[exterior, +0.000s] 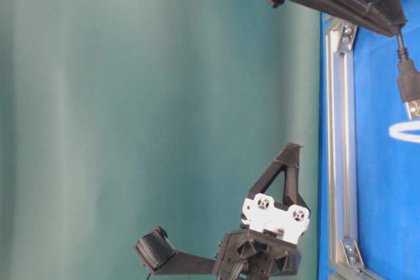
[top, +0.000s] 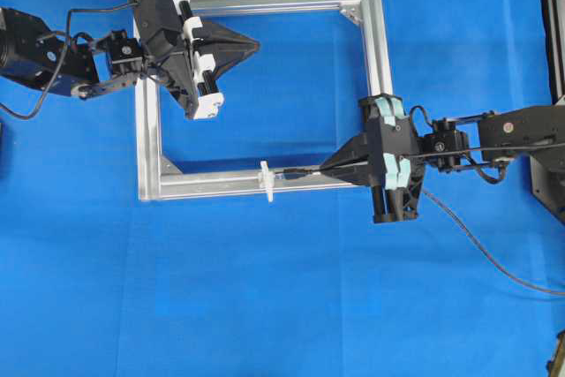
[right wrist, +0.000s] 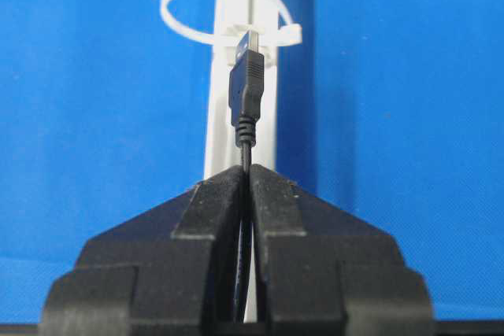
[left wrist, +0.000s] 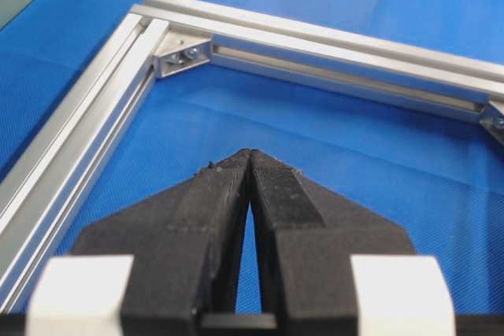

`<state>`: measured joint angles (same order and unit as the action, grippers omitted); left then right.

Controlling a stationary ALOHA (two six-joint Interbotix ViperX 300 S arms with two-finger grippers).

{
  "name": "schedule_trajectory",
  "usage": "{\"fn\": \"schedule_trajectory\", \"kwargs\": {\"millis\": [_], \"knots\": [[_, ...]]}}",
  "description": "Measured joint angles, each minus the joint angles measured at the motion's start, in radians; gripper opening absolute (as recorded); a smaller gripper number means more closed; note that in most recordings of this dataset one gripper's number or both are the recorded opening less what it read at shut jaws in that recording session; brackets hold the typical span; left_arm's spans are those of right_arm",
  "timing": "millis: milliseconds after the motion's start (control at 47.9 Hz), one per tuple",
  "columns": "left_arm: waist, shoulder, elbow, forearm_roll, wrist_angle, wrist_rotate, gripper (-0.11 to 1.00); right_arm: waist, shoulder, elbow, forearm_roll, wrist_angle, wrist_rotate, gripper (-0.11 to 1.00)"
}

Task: Insert the wire through the string loop located in the center.
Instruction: 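Lift the cable and carry it toward the white zip-tie loop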

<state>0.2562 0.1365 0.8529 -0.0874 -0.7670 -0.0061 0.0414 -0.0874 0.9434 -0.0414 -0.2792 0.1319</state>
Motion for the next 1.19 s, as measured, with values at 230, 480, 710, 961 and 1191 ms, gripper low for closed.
{"fn": "schedule_trajectory", "kwargs": {"millis": [230,480,710,961,1191], "knots": [[0.000,0.000,0.000,0.000,0.000,0.000,0.00,-0.002,0.000,0.000,-0.003,-0.017,0.000,-0.02],[0.000,0.002,0.000,0.000,0.000,0.000,0.00,-0.002,0.000,0.000,-0.003,-0.020,0.000,-0.02],[0.000,0.000,0.000,0.000,0.000,0.000,0.00,0.000,0.000,0.000,-0.003,-0.020,0.000,-0.02],[-0.002,0.000,0.000,0.000,0.000,0.002,0.00,0.000,0.000,0.000,-0.003,-0.020,0.000,-0.02],[-0.002,0.000,0.000,0.002,0.000,0.000,0.00,0.003,0.000,0.000,-0.003,-0.020,0.000,-0.02]]}}
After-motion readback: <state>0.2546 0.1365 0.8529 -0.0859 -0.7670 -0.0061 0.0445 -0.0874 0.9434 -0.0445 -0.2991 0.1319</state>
